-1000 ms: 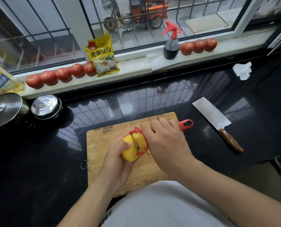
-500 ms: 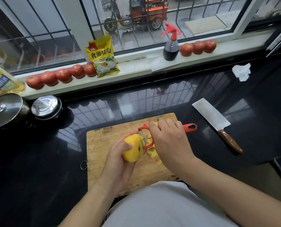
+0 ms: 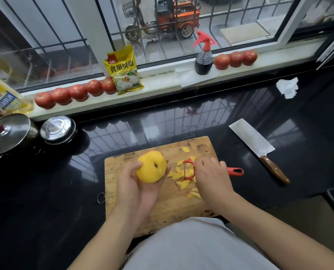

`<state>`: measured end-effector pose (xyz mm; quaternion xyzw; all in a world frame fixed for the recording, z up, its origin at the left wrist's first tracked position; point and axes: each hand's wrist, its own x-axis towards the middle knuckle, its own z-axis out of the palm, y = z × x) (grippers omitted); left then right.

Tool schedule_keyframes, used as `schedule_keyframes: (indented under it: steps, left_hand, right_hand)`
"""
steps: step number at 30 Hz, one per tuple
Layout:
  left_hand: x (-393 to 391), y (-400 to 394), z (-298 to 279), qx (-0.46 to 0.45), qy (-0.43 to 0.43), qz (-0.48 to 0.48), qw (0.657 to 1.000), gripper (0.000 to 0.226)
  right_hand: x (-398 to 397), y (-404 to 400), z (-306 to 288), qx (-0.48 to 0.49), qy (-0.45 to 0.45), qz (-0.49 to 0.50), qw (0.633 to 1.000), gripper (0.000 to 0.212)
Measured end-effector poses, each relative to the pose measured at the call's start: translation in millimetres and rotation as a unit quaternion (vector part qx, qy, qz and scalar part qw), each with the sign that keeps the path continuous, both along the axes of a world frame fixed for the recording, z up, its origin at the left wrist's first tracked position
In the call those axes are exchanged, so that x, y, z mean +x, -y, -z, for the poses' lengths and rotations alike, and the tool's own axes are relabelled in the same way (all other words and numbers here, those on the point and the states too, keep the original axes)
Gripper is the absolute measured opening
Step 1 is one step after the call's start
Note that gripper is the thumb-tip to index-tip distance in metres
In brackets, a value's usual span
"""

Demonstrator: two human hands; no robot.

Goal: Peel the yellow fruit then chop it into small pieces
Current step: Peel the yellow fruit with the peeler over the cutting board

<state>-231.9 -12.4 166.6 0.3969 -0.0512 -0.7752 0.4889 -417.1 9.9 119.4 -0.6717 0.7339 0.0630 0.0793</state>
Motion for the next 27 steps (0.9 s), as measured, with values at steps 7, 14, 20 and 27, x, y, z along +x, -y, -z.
schedule_keyframes:
  steps: [7, 14, 20, 27]
  left_hand:
    - [0, 0, -2, 0.024, 0.001, 0.07, 0.997, 0.057]
    - [14, -8, 13, 0.039, 0.055, 0.134, 0.989, 0.061]
    - [6, -11, 21, 0.01, 0.096, 0.141, 0.985, 0.071]
    - [-4, -15, 18, -0.022, 0.119, 0.12, 0.985, 0.076]
  right_hand:
    - [-11, 13, 13, 0.029, -0.143, -0.043, 0.988, 0.025]
    - [-17, 9, 5, -0.063, -0.071, -0.067, 0.993, 0.032]
    - [14, 6, -32, -0.28, 0.045, -0.16, 0.945, 0.014]
    - [30, -3, -34, -0.247, -0.003, -0.126, 0.961, 0.023]
